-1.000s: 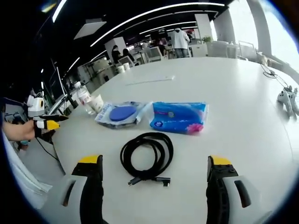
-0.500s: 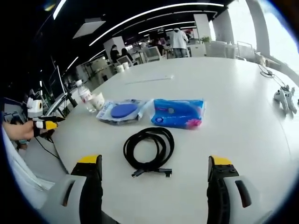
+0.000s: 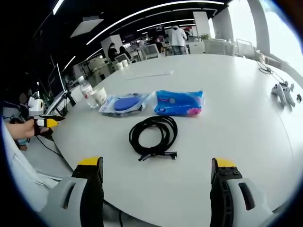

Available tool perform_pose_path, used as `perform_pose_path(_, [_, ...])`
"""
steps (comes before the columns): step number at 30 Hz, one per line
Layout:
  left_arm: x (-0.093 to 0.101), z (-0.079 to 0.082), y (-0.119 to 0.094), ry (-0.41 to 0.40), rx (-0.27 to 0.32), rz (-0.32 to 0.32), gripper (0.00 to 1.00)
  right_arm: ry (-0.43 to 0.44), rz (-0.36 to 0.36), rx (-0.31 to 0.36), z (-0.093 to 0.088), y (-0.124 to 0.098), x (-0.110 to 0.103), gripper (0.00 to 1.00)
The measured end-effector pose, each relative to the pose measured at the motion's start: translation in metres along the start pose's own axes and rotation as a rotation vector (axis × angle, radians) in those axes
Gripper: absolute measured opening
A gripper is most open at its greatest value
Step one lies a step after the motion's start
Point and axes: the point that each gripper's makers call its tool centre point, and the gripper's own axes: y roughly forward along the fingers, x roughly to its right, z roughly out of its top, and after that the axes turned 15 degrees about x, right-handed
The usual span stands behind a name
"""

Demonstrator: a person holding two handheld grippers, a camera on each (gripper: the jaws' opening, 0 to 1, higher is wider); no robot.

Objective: Arrange the tabletop items into an orderly group along one side of the table until the central work area is clear of visible clutter.

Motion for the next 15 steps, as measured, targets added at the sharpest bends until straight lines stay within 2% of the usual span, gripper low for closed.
perform_pose_path(15, [0.0052, -0.0027, 0.0020, -0.009, -0.013, -0.023, 0.97, 0.016, -0.019, -0.011, -0.0058, -0.0076, 0.0011, 0.93])
